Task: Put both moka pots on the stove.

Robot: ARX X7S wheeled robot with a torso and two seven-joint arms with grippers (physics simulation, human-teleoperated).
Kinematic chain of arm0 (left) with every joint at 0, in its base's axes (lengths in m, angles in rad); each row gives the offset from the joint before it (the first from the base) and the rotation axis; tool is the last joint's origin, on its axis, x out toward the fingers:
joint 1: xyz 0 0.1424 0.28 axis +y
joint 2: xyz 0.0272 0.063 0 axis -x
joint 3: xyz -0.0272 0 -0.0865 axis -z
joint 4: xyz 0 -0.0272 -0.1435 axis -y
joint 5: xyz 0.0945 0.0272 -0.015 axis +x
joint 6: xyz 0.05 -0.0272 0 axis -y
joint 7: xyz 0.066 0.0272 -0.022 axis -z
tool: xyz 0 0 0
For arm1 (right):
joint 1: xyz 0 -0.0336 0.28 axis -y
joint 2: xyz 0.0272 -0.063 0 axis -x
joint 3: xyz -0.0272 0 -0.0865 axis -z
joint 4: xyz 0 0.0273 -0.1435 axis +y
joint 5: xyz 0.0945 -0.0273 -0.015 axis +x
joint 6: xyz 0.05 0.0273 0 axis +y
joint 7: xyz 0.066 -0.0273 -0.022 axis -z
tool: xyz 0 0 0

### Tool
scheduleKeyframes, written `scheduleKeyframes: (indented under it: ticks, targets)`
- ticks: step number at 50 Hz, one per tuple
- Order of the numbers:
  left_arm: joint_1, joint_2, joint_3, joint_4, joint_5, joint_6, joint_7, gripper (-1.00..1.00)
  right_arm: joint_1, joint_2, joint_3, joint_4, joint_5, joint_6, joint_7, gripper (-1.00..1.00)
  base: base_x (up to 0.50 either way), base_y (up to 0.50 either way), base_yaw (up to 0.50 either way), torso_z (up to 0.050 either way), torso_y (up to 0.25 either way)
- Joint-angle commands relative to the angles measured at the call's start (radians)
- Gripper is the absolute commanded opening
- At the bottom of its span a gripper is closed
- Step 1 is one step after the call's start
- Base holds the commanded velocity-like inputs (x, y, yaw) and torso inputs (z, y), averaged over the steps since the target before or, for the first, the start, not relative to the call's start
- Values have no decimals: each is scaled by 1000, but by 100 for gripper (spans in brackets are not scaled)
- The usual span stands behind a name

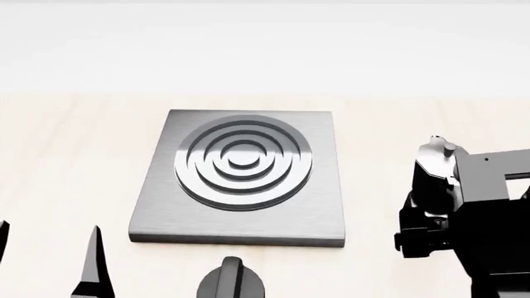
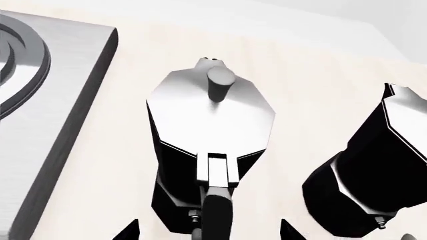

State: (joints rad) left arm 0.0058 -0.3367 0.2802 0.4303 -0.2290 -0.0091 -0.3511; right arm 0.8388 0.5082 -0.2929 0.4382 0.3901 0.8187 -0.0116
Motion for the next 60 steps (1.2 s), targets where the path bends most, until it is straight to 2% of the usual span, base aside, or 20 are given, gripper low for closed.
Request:
scheduleKeyframes:
  ticks: [1, 22, 41, 60]
  targets:
    - [-13, 1, 4, -11, -2, -2, -2, 100, 3, -10, -3, 46, -7, -31, -5, -100, 0, 0, 0, 0, 0]
    - [-5, -6, 14, -1, 0, -4, -9, 100, -5, -2, 7, -10, 6, -17, 6, -100, 1, 0, 0, 0, 0]
    - [12, -12, 21, 7, 4, 5, -17, 100, -22, 24, 96, -348, 69, 53, 100, -100, 0, 0, 0, 0, 0]
    - [28, -19, 28, 22, 11, 7, -28, 100, 24, -29, 74, -360, 73, -5, 81, -100, 0, 0, 0, 0, 1]
